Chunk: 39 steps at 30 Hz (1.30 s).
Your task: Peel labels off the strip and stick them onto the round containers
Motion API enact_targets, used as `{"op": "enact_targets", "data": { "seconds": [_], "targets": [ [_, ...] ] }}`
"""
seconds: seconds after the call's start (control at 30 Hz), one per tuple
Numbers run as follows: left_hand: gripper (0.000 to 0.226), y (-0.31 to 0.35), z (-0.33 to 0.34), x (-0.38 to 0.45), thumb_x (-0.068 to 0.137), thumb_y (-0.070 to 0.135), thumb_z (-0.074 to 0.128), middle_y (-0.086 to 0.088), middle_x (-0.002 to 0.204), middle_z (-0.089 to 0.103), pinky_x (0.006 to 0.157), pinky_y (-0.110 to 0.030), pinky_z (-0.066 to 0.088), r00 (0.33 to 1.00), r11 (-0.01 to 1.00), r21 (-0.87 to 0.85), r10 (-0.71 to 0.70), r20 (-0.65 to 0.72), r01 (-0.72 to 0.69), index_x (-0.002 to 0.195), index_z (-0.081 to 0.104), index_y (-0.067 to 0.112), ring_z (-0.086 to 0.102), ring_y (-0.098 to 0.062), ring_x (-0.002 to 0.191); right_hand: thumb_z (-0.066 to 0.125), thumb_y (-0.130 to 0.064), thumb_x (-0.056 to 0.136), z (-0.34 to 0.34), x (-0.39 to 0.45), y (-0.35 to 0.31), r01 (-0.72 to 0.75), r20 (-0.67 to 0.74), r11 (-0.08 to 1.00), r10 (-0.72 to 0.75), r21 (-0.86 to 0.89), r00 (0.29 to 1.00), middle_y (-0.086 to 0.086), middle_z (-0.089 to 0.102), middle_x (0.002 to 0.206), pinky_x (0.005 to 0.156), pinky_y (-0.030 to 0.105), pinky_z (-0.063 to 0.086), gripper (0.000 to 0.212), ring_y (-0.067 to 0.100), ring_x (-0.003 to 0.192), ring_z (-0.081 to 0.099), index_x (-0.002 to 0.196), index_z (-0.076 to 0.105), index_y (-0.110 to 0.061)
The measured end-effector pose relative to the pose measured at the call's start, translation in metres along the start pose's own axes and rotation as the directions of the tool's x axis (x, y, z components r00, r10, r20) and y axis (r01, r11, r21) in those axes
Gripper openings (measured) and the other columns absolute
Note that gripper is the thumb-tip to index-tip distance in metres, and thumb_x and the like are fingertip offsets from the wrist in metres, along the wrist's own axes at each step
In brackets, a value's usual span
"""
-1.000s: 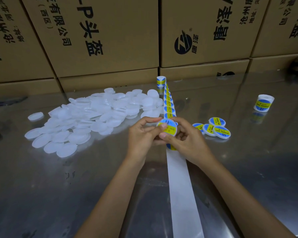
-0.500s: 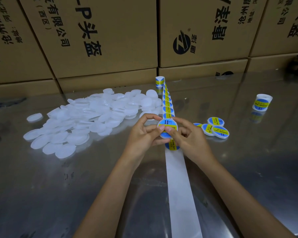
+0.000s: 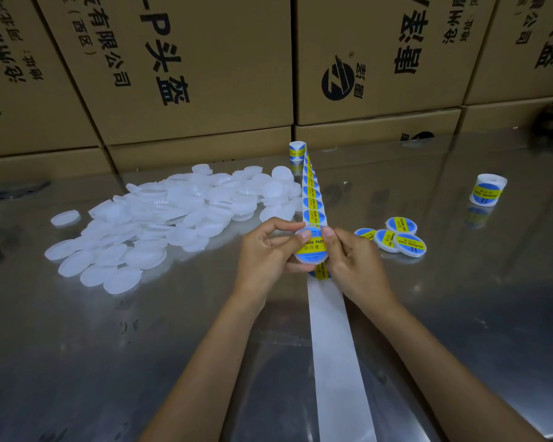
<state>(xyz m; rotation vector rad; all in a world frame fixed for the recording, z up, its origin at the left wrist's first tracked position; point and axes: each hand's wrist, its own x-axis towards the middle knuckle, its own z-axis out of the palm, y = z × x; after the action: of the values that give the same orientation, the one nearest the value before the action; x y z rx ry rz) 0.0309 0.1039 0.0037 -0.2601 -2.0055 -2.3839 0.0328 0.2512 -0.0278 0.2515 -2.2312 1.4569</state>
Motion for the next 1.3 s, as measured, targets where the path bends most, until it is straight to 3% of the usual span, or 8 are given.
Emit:
{"op": "enact_targets", "data": {
  "seconds": [0.1,0.2,0.33,0.6,0.7,0.83,1.13,1.3],
  "targets": [
    [0.013,0.000,0.000,0.000,0.090,0.012,0.073,-0.007,0.085,0.078,0.052,-0.025,0.058,1.000,1.000,0.001,0.002,-0.026,-0.002,0.099,0.070,0.003,0.076,-0.023,0.075,0.045,-0.030,0.104,0.001,0.001,0.001,0.008,0.001,1.000,-0.008,-0.023,1.000,0.008,0.045,0.052,0.053,0.038,0.032,0.045,0.014,0.052,0.038,0.066,0.052,-0.008],
    [0.013,0.000,0.001,0.000,0.092,0.014,0.070,-0.007,0.084,0.078,0.052,-0.025,0.058,1.000,1.000,0.010,-0.008,-0.028,0.008,0.098,0.071,0.004,0.076,-0.022,0.072,0.050,-0.059,0.091,0.002,0.001,0.002,-0.005,0.020,0.997,0.007,-0.079,1.000,-0.001,0.042,0.048,0.050,0.027,0.029,0.052,0.009,0.048,0.036,0.063,0.052,-0.015],
    [0.019,0.001,0.003,0.000,0.097,0.024,0.063,-0.008,0.093,0.078,0.055,-0.027,0.059,0.998,0.998,0.017,-0.061,-0.015,0.061,0.095,0.075,0.009,0.076,-0.027,0.074,0.045,-0.085,0.074,0.000,0.001,0.007,0.001,0.018,0.967,0.004,-0.254,1.000,-0.008,0.049,0.048,0.049,0.029,0.033,0.070,0.012,0.048,0.044,0.069,0.059,-0.016],
    [0.030,0.000,-0.002,-0.001,0.089,-0.005,0.068,-0.016,0.106,0.075,0.071,-0.031,0.062,0.974,0.996,0.036,-0.093,0.208,0.087,0.118,0.065,0.004,0.075,-0.031,0.090,0.044,-0.065,0.091,-0.007,0.004,0.013,0.022,-0.072,0.954,-0.045,-0.300,0.996,-0.001,0.039,0.043,0.046,0.030,0.026,0.064,0.016,0.045,0.036,0.051,0.038,-0.016],
    [0.041,0.000,-0.003,0.000,0.086,-0.010,0.069,-0.016,0.107,0.074,0.061,-0.029,0.061,0.967,0.996,0.068,-0.072,0.245,0.057,0.124,0.062,0.005,0.075,-0.027,0.086,0.044,-0.059,0.095,-0.006,0.005,0.013,0.006,-0.084,0.964,-0.029,-0.266,0.996,-0.005,0.041,0.042,0.047,0.028,0.024,0.060,0.015,0.044,0.037,0.048,0.038,-0.020],
    [0.036,-0.001,-0.004,0.001,0.084,-0.003,0.075,-0.011,0.098,0.078,0.060,-0.027,0.060,0.980,0.997,0.046,-0.072,0.184,0.064,0.115,0.069,0.014,0.076,-0.027,0.085,0.044,-0.050,0.100,-0.006,0.005,0.013,0.000,-0.087,0.982,-0.016,-0.187,0.996,-0.008,0.043,0.045,0.049,0.030,0.028,0.054,0.013,0.045,0.038,0.050,0.042,-0.030],
    [0.021,-0.006,-0.005,0.003,0.084,0.003,0.077,-0.012,0.090,0.078,0.059,-0.027,0.059,0.999,0.998,-0.040,-0.041,-0.011,0.041,0.103,0.073,0.011,0.077,-0.025,0.080,0.055,-0.082,0.068,-0.003,0.003,0.007,0.002,0.147,0.973,0.033,-0.230,0.989,0.004,0.056,0.063,0.059,0.041,0.044,0.067,0.011,0.054,0.044,0.091,0.058,-0.018],
    [0.011,-0.008,-0.004,0.004,0.087,0.012,0.076,-0.012,0.087,0.078,0.056,-0.029,0.059,0.999,0.999,-0.024,-0.049,-0.014,0.049,0.097,0.074,0.005,0.075,-0.021,0.074,0.058,-0.082,0.066,-0.004,0.000,0.008,0.029,0.130,0.960,0.007,-0.278,0.992,-0.005,0.043,0.054,0.054,0.039,0.039,0.066,0.011,0.052,0.040,0.073,0.050,-0.017]
  ]
}}
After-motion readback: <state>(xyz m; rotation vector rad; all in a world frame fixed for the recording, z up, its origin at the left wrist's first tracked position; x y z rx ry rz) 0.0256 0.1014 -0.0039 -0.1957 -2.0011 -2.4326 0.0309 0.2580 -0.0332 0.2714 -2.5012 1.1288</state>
